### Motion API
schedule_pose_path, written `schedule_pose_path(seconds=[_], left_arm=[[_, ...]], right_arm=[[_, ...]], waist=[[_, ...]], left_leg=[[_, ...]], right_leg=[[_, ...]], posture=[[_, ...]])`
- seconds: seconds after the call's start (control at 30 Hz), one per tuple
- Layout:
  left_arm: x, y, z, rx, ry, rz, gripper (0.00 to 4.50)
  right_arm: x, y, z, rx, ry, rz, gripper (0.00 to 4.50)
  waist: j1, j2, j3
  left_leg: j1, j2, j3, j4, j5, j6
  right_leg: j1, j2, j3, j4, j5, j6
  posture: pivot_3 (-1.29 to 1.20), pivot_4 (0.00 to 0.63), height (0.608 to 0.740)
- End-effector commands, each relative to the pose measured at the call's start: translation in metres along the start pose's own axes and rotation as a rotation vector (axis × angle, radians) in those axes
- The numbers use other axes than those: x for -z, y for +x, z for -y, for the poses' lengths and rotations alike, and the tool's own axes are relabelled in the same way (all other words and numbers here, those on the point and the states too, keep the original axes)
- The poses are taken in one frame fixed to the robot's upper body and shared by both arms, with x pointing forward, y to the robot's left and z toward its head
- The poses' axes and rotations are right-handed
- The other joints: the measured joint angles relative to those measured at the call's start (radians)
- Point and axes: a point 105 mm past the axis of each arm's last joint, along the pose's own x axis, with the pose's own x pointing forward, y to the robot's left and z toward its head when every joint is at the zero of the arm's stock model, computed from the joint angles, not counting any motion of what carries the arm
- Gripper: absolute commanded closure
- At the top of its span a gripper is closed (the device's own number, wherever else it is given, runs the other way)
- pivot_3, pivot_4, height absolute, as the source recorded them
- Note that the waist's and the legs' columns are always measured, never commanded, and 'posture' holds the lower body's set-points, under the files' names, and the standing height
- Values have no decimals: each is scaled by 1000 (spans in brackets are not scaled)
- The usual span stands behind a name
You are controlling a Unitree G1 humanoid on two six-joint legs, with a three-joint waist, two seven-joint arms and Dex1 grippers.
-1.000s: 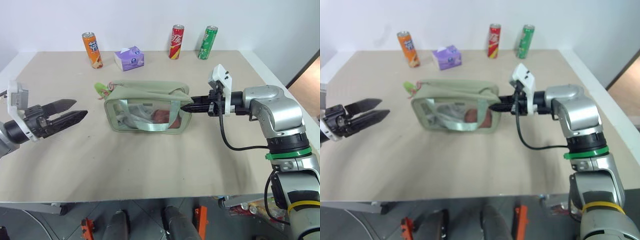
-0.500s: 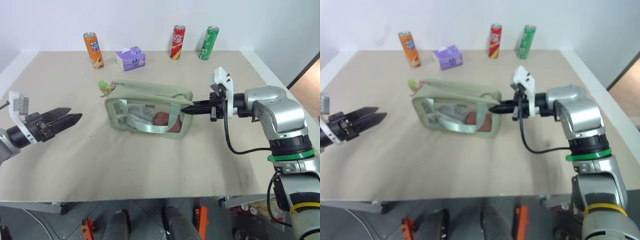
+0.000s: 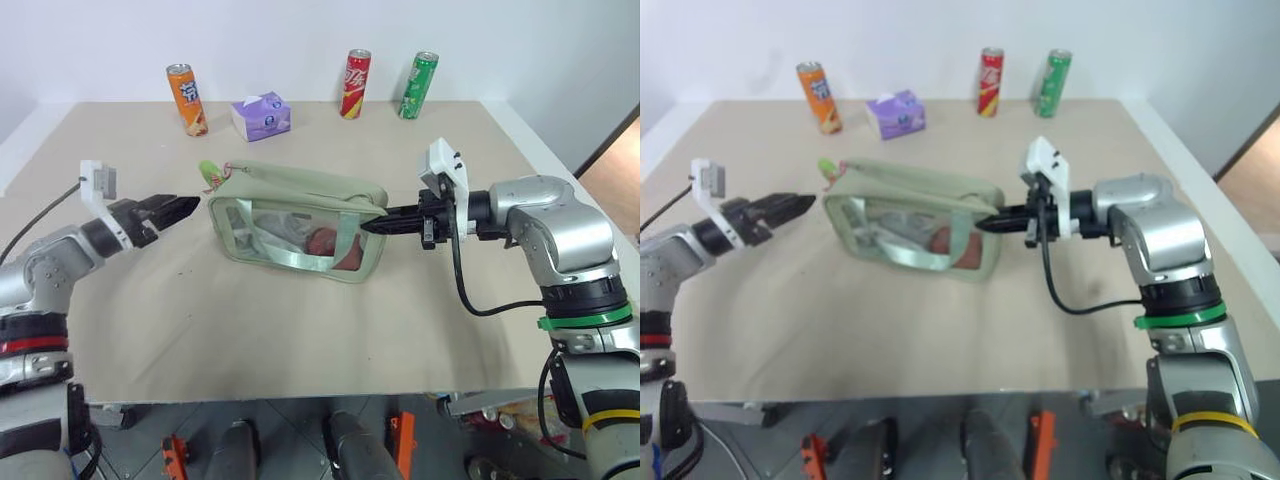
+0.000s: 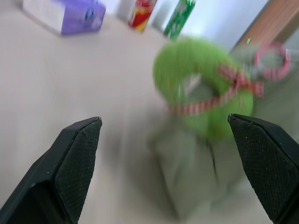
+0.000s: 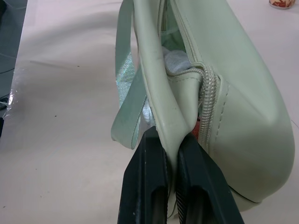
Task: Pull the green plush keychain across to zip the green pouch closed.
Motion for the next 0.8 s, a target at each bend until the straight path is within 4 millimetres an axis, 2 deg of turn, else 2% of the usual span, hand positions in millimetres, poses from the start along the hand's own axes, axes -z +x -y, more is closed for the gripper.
schedule_pose_path(seconds=[0.03, 0.37, 0.63, 0.8], left_arm=[[-15, 5, -6, -32, 31, 40, 0], [2, 26, -1, 20, 52, -31, 0], [4, 41, -5, -12, 71, -39, 0], [-4, 50, -10, -59, 80, 4, 0]], right_arm=[[-14, -5, -4, 4, -45, 38, 4445], [-15, -7, -5, 8, -44, 41, 4445], [-14, -6, -7, 7, -38, 43, 4445], [-13, -6, -8, 9, -35, 41, 4445]], waist=[[-2, 0, 0], [-2, 0, 0], [-1, 0, 0], [-1, 0, 0]], left_leg=[[0, 0, 0, 0, 0, 0], [0, 0, 0, 0, 0, 0], [-1, 0, 0, 1, 0, 0], [-1, -1, 0, 1, 0, 0]], right_leg=[[0, 0, 1, 0, 0, 0], [0, 0, 1, 0, 0, 0], [0, 0, 1, 0, 0, 1], [0, 0, 1, 0, 0, 1]], posture=[[0, 150, 740], [0, 150, 740], [0, 150, 740], [0, 150, 740]])
